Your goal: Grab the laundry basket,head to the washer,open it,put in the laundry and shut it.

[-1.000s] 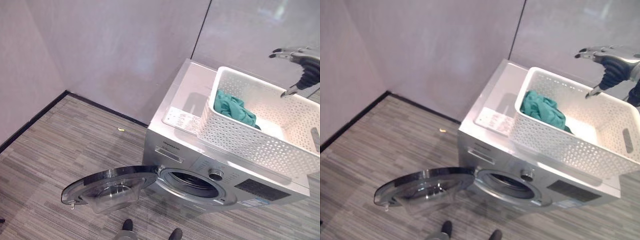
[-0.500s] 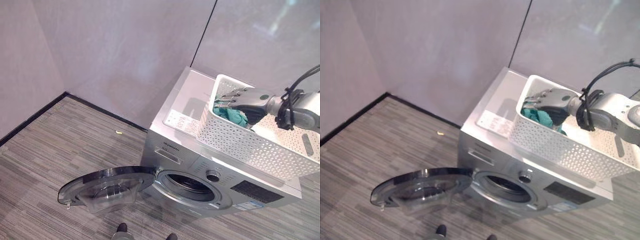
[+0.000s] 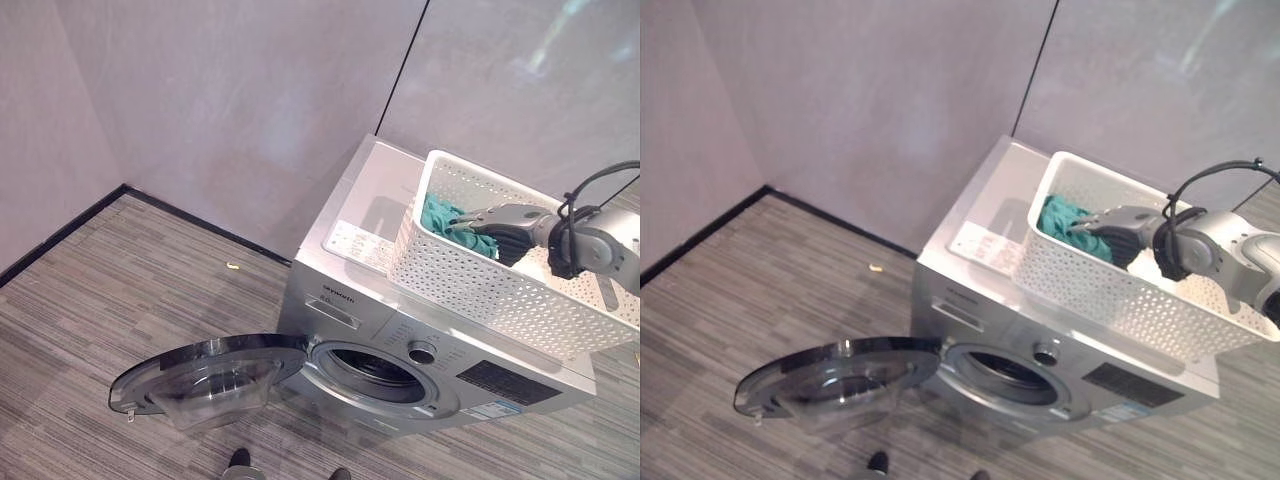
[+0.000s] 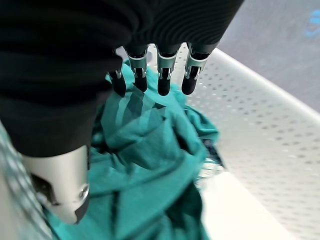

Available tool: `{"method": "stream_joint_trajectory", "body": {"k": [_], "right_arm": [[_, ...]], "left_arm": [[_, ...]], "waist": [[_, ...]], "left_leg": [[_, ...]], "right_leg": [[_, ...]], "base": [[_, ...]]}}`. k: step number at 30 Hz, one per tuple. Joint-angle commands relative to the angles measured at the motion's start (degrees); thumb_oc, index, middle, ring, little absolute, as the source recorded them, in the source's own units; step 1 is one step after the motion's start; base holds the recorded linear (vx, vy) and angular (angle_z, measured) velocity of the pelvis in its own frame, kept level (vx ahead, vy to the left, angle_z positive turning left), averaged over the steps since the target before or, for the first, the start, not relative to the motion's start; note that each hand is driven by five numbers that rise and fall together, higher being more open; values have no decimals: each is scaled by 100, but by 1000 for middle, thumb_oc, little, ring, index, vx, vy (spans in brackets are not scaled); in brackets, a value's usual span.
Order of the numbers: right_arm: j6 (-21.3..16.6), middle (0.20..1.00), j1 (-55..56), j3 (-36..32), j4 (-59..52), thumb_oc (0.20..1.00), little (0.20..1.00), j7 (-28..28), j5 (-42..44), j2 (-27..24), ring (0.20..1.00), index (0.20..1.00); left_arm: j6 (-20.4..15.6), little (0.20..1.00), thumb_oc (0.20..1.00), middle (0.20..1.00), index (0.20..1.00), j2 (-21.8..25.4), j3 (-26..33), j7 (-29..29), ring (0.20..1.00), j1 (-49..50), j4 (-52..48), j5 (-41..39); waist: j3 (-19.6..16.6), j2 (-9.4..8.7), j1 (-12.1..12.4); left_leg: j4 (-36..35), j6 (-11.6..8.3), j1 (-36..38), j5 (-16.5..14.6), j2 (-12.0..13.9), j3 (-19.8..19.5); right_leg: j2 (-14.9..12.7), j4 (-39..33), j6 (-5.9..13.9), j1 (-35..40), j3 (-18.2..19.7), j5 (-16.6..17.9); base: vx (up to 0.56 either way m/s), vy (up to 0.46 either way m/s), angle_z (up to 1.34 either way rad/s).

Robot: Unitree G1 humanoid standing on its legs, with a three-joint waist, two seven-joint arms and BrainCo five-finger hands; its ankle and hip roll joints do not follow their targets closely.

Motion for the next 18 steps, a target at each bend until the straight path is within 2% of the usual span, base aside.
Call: {"method": "stream_joint_trajectory", "body": {"k": [1, 2, 3, 5, 10, 13, 15, 16, 18], "right_arm": [[230, 1000, -501, -66, 475, 1000, 1000, 48, 253, 286, 1000, 1000], [238, 1000, -543, -9, 535, 1000, 1000, 64, 207, 377, 1000, 1000], [260, 1000, -513, -17, 718, 1000, 1000, 41, 144, 470, 1000, 1000], [328, 1000, -715, 68, 946, 1000, 1000, -150, -191, 655, 1000, 1000], [316, 1000, -1041, 363, 1171, 1000, 1000, -258, -750, 735, 1000, 1000], [343, 1000, -1338, 677, 1550, 1000, 1000, -198, -1117, 793, 1000, 1000], [411, 1000, -1185, 667, 1770, 1000, 1000, -182, -1137, 898, 1000, 1000], [560, 1000, -1402, 876, 2112, 1000, 1000, -137, -1407, 979, 1000, 1000], [558, 1000, -1419, 894, 2118, 1000, 1000, -137, -1404, 983, 1000, 1000]], "left_arm": [[-24, 1000, 1000, 1000, 1000, 381, 429, 25, 1000, -210, 202, -55], [-30, 1000, 1000, 1000, 1000, 423, 493, 34, 1000, -222, 203, -124], [-51, 1000, 1000, 1000, 1000, 434, 511, 36, 1000, -249, 190, -194], [-43, 1000, 1000, 1000, 1000, 487, 489, 10, 1000, -282, 287, -229], [-23, 1000, 1000, 1000, 1000, 540, 476, 22, 1000, -301, 341, -140], [20, 1000, 1000, 1000, 1000, 724, 553, 49, 1000, -322, 385, -66], [36, 1000, 1000, 1000, 1000, 677, 454, 70, 1000, -505, 346, -90], [31, 1000, 1000, 1000, 1000, 680, 365, 86, 1000, -628, 197, -172], [31, 1000, 1000, 1000, 1000, 673, 371, 86, 1000, -627, 196, -172]], "waist": [[221, -361, 250], [215, -397, 269], [265, -463, 288], [283, -592, 332], [308, -681, 355], [380, -795, 444], [411, -781, 411], [426, -787, 435], [426, -779, 430]], "left_leg": [[-90, -184, -251, 102, 23, -249], [-90, -234, -185, -27, 73, -258], [-90, -187, -254, 94, 26, -240], [-90, -241, -214, -29, 85, -270], [-90, -245, -249, -32, 95, -294], [-90, -255, -356, -10, 96, -366], [-90, -254, -431, 9, 99, -420], [-90, -252, -461, 12, 99, -433], [-90, -252, -460, 11, 100, -433]], "right_leg": [[-354, 43, 492, 525, -146, 8], [-297, 33, 540, 568, -62, -70], [-345, 40, 493, 509, -144, 17], [-279, 31, 544, 547, -79, -54], [-265, 31, 540, 527, -89, -46], [-243, 25, 530, 487, -125, -43], [-229, 24, 521, 445, -147, -39], [-226, 21, 520, 424, -141, -40], [-225, 21, 519, 425, -142, -39]], "base": [[9, -30, -6], [-62, 7, -5], [79, -58, -2], [52, -41, 2], [0, 0, 0], [15, -18, 9], [1, -1, 13], [-11, 5, 14], [4, 9, 6]]}}
